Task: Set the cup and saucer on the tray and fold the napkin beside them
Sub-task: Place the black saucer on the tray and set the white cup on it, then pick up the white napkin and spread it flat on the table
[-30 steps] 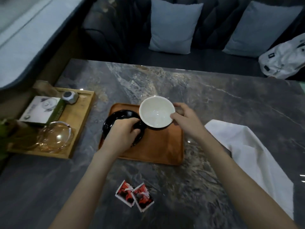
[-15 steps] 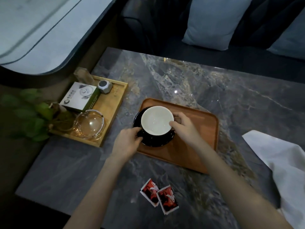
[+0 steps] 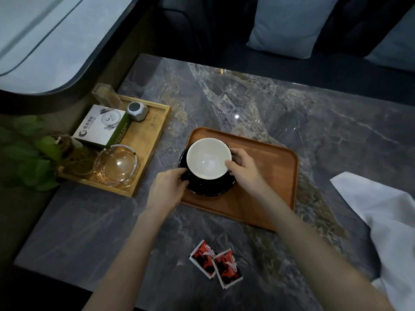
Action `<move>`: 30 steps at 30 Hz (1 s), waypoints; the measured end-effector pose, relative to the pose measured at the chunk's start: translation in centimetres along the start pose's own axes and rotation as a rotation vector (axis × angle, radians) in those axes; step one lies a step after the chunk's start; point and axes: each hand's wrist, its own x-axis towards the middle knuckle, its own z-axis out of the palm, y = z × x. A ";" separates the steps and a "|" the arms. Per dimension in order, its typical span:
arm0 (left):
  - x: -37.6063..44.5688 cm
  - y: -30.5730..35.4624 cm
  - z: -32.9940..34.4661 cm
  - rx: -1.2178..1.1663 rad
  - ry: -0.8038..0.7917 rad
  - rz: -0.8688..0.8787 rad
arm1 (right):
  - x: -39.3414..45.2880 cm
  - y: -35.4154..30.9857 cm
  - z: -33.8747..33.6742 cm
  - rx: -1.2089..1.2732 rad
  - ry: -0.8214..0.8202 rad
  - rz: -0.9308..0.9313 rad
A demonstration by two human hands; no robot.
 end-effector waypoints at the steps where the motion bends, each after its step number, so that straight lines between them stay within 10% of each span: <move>1: -0.1 0.0 0.0 -0.002 0.001 -0.003 | 0.0 0.2 0.0 0.000 -0.001 0.001; 22: -1.4 5.6 -0.6 0.305 0.093 0.021 | -7.1 -1.4 -7.6 -0.917 -0.019 -0.359; 30: -5.4 13.7 4.1 0.104 0.082 0.336 | -14.4 1.8 -14.6 -0.870 0.238 -0.267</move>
